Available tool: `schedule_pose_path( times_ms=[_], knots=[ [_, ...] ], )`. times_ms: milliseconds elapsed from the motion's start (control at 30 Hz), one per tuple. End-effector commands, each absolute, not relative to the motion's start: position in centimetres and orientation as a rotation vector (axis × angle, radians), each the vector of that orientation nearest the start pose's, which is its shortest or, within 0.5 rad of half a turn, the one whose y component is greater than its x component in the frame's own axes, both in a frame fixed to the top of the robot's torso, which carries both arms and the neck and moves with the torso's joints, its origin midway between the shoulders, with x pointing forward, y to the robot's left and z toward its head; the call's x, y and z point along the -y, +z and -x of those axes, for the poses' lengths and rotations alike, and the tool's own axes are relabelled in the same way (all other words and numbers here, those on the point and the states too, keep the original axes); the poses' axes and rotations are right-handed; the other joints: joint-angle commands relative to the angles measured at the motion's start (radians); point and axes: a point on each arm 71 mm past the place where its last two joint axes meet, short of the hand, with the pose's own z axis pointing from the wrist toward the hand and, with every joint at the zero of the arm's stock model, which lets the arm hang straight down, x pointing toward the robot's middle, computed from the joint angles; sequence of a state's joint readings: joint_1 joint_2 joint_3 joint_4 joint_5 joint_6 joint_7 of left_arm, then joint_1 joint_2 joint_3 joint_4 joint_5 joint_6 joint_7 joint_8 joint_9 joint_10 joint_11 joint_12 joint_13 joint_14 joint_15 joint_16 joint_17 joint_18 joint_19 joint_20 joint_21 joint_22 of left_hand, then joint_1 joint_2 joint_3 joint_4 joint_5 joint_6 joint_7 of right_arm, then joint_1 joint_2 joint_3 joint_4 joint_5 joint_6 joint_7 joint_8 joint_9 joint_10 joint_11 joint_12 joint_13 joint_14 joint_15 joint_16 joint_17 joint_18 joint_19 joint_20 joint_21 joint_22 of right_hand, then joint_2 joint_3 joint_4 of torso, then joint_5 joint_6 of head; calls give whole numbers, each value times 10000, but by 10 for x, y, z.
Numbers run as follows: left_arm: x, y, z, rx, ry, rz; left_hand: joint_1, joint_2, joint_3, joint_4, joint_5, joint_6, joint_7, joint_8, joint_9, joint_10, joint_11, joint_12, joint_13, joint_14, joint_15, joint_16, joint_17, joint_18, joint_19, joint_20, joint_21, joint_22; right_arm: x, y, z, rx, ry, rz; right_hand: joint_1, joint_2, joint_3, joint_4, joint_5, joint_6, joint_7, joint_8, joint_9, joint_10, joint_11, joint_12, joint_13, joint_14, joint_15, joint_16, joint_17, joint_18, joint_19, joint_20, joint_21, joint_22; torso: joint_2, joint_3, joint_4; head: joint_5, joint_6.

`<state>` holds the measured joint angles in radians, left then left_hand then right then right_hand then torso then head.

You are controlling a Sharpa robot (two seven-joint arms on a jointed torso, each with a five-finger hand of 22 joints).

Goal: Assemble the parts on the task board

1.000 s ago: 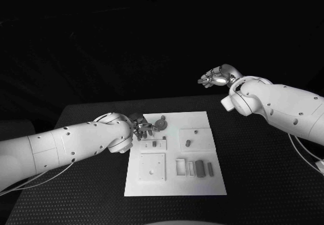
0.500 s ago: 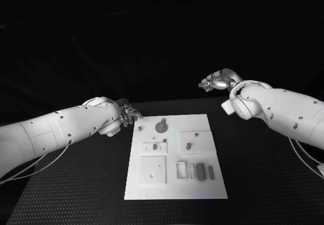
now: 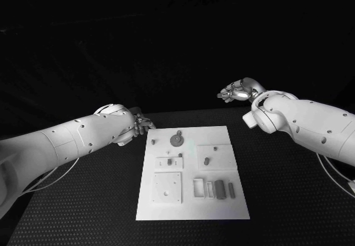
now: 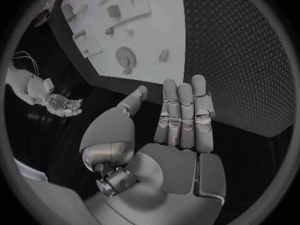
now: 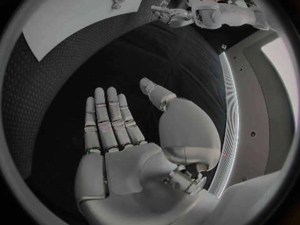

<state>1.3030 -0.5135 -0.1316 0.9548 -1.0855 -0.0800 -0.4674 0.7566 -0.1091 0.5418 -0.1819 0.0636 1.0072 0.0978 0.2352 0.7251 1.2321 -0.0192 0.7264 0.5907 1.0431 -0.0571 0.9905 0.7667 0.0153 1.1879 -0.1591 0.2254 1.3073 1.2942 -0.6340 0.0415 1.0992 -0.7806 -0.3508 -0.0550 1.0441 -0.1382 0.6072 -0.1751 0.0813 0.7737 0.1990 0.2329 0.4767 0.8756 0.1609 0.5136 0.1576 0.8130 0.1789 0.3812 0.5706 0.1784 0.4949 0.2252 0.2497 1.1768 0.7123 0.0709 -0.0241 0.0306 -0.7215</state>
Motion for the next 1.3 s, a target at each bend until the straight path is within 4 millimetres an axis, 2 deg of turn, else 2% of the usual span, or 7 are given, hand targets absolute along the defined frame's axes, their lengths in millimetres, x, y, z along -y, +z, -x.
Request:
schedule_pose_path(
  times_ms=[33, 300, 567, 1300],
  knots=[
    [-223, -218, -583, -20660, -1791, 3221, -60, -56, -6, 88, -66, -72, -17, -33, -12, -44, 39, 53, -12, -81, -23, 51, -20, 179, 16, 14, -61, 206, 232, -136, -583, -15644, 8341, -5919, -29, -75, -15, 52, -20, -91, 223, 65, -11, -4, 34, 4, -17, -75, 16, -42, 13, -180, -83, -12, -43, 20, 52, 1, -31, 15, 18],
    [-226, -227, -585, -20784, -1498, 3204, -214, -192, -4, 322, -91, -133, 2, -34, -19, -103, 58, 77, -15, -132, -10, 68, -35, 181, -16, 25, -97, 211, 231, -135, -582, -15650, 8363, -5906, -27, -79, -16, 53, -20, -92, 223, 67, -13, -4, 34, 6, -22, -78, 17, -43, 16, -181, -83, -13, -48, 27, 63, -3, -35, -4, 8],
    [-223, -236, -584, -21093, -1665, 3180, -259, -217, 2, 411, -95, -174, 14, -42, -23, -138, 70, 84, -16, -164, -3, 72, -41, 182, -36, 31, -114, 213, 230, -135, -582, -15660, 8397, -5886, -25, -79, -16, 55, -20, -92, 224, 68, -15, -5, 34, 8, -26, -80, 18, -45, 19, -182, -83, -14, -52, 35, 51, -5, -27, -18, -20],
    [-218, -245, -582, -21431, -1730, 3006, -106, -13, 14, 337, -95, -174, 12, -9, -10, -178, 70, 132, -6, -204, 8, 113, -38, 187, -61, 42, -116, 231, 227, -135, -582, -15688, 8448, -5852, -22, -78, -18, 61, -20, -93, 224, 74, -23, -5, 34, 16, -39, -88, 21, -49, 29, -186, -85, -16, -67, 57, 43, 11, -35, -40, -61]
  ],
)
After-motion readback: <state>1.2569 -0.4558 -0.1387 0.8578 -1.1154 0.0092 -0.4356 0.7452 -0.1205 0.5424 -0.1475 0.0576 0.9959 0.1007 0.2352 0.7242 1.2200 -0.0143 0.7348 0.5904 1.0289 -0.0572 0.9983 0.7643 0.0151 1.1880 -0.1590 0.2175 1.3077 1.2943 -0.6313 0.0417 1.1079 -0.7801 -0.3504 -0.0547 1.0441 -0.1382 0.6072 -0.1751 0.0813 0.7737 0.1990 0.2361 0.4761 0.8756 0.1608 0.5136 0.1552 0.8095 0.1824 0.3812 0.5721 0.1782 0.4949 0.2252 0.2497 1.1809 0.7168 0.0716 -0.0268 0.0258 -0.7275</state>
